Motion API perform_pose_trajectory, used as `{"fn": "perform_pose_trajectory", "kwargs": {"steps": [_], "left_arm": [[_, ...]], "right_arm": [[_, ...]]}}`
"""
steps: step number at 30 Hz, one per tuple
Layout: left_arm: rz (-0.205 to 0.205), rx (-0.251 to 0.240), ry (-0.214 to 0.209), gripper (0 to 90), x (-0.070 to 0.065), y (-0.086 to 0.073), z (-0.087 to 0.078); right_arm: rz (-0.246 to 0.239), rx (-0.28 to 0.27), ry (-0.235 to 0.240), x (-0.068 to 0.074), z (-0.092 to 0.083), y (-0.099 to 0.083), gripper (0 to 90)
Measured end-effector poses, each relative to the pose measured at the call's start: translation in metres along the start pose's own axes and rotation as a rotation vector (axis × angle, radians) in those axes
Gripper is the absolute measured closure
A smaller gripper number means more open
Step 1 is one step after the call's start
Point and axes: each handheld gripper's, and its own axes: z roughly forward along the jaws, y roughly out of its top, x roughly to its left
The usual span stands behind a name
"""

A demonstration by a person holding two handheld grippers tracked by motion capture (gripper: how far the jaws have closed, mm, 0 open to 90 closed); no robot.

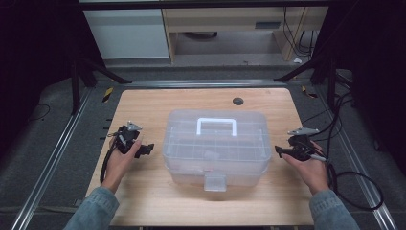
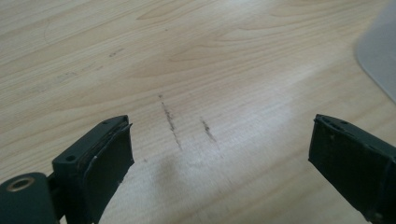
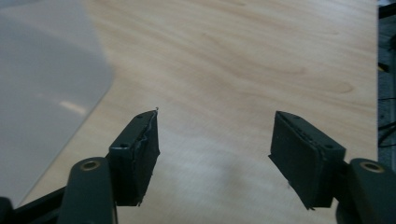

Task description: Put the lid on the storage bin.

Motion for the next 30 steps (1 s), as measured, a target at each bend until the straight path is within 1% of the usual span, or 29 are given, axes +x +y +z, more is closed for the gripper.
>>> {"fn": "perform_pose_trajectory", "kwargs": {"steps": [1,2,3,4,5,6,7,9,11,12,14,16,18,19,20,23,24,25,26,27,28,30], "left_arm": [[0.0,0.0,0.0,5.6,0.0,0.0,0.0],[-0.007,-0.003,-0.001,5.5,0.001,0.0,0.004],[-0.017,-0.008,-0.002,5.5,0.002,0.0,0.011],[-0.017,-0.008,-0.002,5.5,0.002,0.0,0.011],[-0.015,-0.01,0.001,5.5,0.002,0.0,0.013],[-0.012,-0.013,0.013,5.5,0.002,0.0,0.016],[-0.012,-0.023,0.02,5.5,0.003,0.0,0.018],[-0.016,-0.034,0.036,5.5,0.003,-0.001,0.022],[-0.031,-0.04,0.038,5.5,0.004,-0.001,0.025],[-0.04,-0.045,0.038,5.6,0.005,-0.001,0.026],[-0.054,-0.057,0.031,5.6,0.006,-0.002,0.029],[-0.049,-0.059,0.031,5.7,0.005,-0.003,0.031],[-0.039,-0.055,0.036,5.7,0.005,-0.003,0.033],[-0.033,-0.052,0.041,5.7,0.004,-0.004,0.034],[-0.04,-0.059,0.037,5.5,0.004,-0.005,0.035],[-0.079,-0.073,0.012,5.0,0.005,-0.007,0.038],[-0.09,-0.075,0.006,4.7,0.006,-0.008,0.039],[-0.091,-0.078,0.004,3.4,0.006,-0.008,0.039],[-0.091,-0.078,0.004,3.0,0.006,-0.008,0.039],[-0.092,-0.076,0.004,3.0,0.006,-0.008,0.039],[-0.092,-0.075,0.005,2.6,0.006,-0.008,0.039],[-0.094,-0.074,0.006,2.0,0.006,-0.008,0.04]], "right_arm": [[0.0,0.0,0.0,0.0,0.0,0.0,33.6],[0.012,-0.02,-0.022,-0.004,0.007,0.002,39.7],[0.015,-0.031,-0.036,-0.006,0.011,0.003,42.0],[0.021,-0.043,-0.044,-0.008,0.015,0.004,43.7],[0.021,-0.043,-0.044,-0.008,0.015,0.004,43.7],[0.027,-0.049,-0.053,-0.01,0.019,0.006,43.9],[0.052,-0.059,-0.055,-0.011,0.023,0.007,43.6],[0.077,-0.079,-0.054,-0.013,0.029,0.009,42.7],[0.09,-0.082,-0.052,-0.014,0.034,0.01,41.2],[0.11,-0.078,-0.05,-0.016,0.04,0.009,39.6],[0.117,-0.08,-0.056,-0.018,0.042,0.009,38.9],[0.132,-0.079,-0.054,-0.019,0.046,0.007,35.7],[0.125,-0.08,-0.056,-0.019,0.049,0.006,33.6],[0.131,-0.078,-0.054,-0.018,0.05,0.006,32.1],[0.131,-0.077,-0.056,-0.018,0.051,0.006,31.4],[0.142,-0.081,-0.069,-0.017,0.054,0.005,29.1],[0.15,-0.076,-0.064,-0.017,0.056,0.005,27.5],[0.149,-0.075,-0.062,-0.016,0.057,0.005,26.0],[0.15,-0.063,-0.07,-0.015,0.06,0.004,22.6],[0.15,-0.063,-0.07,-0.015,0.06,0.004,22.6],[0.155,-0.051,-0.074,-0.015,0.062,0.004,21.1],[0.173,-0.063,-0.073,-0.014,0.065,0.001,17.1]]}}
